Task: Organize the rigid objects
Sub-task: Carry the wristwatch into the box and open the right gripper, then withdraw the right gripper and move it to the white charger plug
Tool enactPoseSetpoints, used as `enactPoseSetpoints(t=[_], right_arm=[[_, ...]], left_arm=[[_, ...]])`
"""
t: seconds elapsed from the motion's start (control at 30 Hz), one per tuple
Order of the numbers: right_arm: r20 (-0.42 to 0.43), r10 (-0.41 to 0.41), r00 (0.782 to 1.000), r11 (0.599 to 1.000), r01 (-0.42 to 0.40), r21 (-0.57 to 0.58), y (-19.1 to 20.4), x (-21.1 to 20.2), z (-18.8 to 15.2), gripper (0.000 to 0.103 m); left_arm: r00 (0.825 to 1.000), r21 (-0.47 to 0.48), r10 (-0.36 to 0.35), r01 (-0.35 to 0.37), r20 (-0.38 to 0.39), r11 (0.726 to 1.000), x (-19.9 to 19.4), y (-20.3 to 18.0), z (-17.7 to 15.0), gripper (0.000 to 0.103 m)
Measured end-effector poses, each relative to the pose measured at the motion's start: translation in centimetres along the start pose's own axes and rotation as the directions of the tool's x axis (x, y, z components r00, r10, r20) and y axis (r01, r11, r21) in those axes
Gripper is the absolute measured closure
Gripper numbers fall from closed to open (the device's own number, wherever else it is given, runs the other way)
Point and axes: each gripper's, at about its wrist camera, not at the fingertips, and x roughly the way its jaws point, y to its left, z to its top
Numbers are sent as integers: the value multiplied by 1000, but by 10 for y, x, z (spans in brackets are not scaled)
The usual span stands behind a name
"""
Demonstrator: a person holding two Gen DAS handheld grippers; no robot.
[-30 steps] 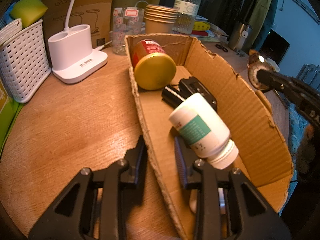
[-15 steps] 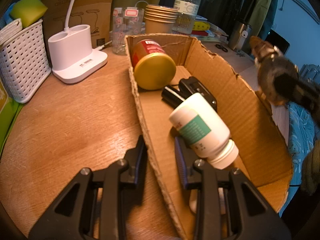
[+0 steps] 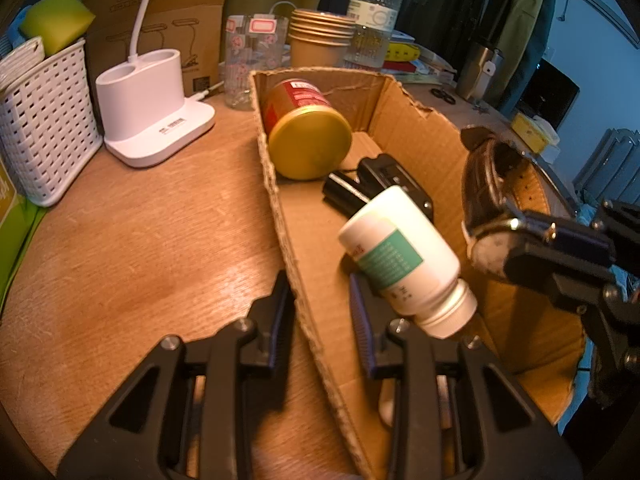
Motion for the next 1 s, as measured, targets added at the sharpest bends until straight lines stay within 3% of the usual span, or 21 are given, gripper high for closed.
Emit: enactPoseSetpoints(t=[0.23, 0.47, 0.6, 1.0], right_arm=[[3, 40, 999, 999, -40, -15, 6, -2, 0, 87], [35, 31, 999, 999, -32, 39, -4, -7, 2, 82], [63, 4, 998, 996, -9, 84, -14, -11, 4, 73], [89, -76, 993, 978, 56, 201, -48, -14, 3, 67]], left_arm=[[1000, 0, 1, -1, 0, 1000, 0, 0, 0, 72], [1000, 0, -1, 1, 0, 1000, 0, 1, 0, 71], [1000, 0, -1, 1, 0, 1000, 0, 1, 0, 71], [1000, 0, -1, 1, 0, 1000, 0, 1, 0, 71]])
